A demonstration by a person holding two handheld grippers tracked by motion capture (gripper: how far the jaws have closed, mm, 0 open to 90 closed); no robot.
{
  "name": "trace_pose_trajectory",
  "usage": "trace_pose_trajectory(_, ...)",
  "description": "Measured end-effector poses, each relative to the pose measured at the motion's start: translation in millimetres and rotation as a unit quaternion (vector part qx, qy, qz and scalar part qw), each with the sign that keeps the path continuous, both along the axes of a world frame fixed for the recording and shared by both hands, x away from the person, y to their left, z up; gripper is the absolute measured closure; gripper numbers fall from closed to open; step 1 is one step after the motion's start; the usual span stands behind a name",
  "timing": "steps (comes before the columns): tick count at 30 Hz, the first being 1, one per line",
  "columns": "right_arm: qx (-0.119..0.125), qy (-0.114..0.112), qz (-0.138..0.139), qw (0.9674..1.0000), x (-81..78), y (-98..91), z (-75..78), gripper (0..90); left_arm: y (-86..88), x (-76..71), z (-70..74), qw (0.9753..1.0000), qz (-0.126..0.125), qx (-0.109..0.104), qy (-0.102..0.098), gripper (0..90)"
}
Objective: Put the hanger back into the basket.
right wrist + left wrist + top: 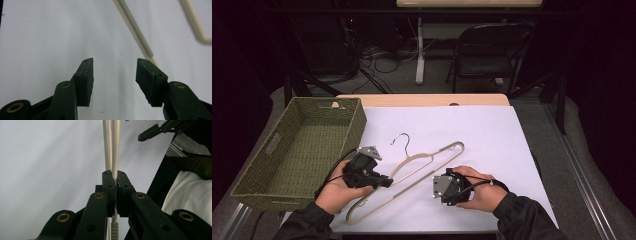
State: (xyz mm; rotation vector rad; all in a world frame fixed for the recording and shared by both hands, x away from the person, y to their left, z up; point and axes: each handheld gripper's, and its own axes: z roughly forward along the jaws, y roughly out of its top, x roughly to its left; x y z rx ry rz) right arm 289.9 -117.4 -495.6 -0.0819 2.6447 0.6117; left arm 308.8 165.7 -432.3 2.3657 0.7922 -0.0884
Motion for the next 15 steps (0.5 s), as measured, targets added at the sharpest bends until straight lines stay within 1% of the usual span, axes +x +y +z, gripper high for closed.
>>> trace_pose_trajectory(1,0.007,0.005,-0.011,0.9999,-0.3,-2.5,0.6,48.5,1.7,-0.5,3.2,1.0000,0.001,-0.002,-0.002,87.5)
trace_pose_trajectory(2,0.005,0.004,-0.005,1.0000,0.8,-3.4,2.0,48.5,4.6,-0.9,8.3,1.0000,0.003,-0.001,-0.008,87.5)
trace_pose_trajectory(4,0.015,0.004,-0.019,0.9997,0.0,-6.4,3.2,48.3,11.1,-2.0,20.5,0.9998,0.009,-0.001,-0.019,87.5)
trace_pose_trajectory(6,0.022,0.001,-0.016,0.9996,1.0,-8.6,5.4,48.3,16.1,-3.8,30.4,0.9994,0.016,0.003,-0.030,87.5)
trace_pose_trajectory(8,0.028,-0.008,-0.018,0.9994,1.1,-11.2,6.8,48.4,23.7,-5.6,42.4,0.9988,0.024,0.008,-0.043,87.5)
trace_pose_trajectory(10,0.032,-0.006,-0.023,0.9992,1.6,-13.8,7.8,47.6,31.1,-5.8,50.1,0.9984,0.032,0.010,-0.046,87.5)
trace_pose_trajectory(14,0.029,-0.009,-0.030,0.9991,3.5,-18.1,8.0,46.7,44.5,-3.8,58.2,0.9973,0.046,0.026,-0.051,87.5)
trace_pose_trajectory(15,0.032,-0.009,-0.032,0.9989,3.5,-18.8,7.3,46.6,47.9,-3.0,59.6,0.9970,0.050,0.028,-0.052,87.5)
